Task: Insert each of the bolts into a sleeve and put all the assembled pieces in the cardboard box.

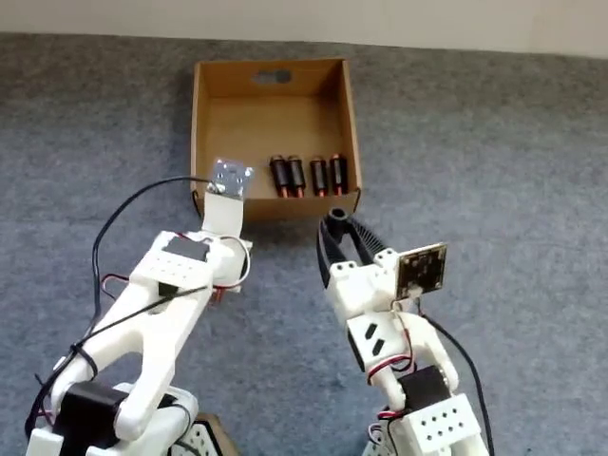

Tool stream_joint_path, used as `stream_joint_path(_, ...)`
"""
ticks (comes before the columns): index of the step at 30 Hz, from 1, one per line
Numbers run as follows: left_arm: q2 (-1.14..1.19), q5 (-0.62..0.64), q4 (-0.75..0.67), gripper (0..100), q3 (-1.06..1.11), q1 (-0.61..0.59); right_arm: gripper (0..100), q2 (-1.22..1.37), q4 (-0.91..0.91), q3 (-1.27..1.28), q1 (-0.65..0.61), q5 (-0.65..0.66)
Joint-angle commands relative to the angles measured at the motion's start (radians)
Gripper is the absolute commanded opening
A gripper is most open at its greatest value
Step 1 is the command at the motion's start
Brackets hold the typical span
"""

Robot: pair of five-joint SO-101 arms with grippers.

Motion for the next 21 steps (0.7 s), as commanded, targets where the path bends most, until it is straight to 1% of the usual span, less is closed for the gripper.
stream_joint_path(1, -0.116, 0.008, 0.057, 1, -0.082, -0.015, 0.5, -0.045, -0.036, 0.013, -0.010, 0.015)
stream_joint_path(7, -0.372, 0.008, 0.057, 1, -0.094, -0.012, 0.5, -0.122, -0.041, 0.065, -0.010, 0.014)
stream_joint_path(14, -0.727, 0.017, -0.031, 1, -0.119, 0.001, 0.5, -0.216, -0.036, 0.116, -0.010, 0.014)
stream_joint_path(19, -0.926, 0.155, -0.064, 1, -0.117, 0.099, 0.5, -0.237, -0.035, 0.122, -0.010, 0.015)
stream_joint_path(21, -0.964, 0.184, -0.097, 1, -0.113, 0.142, 0.5, -0.234, -0.035, 0.122, -0.010, 0.015)
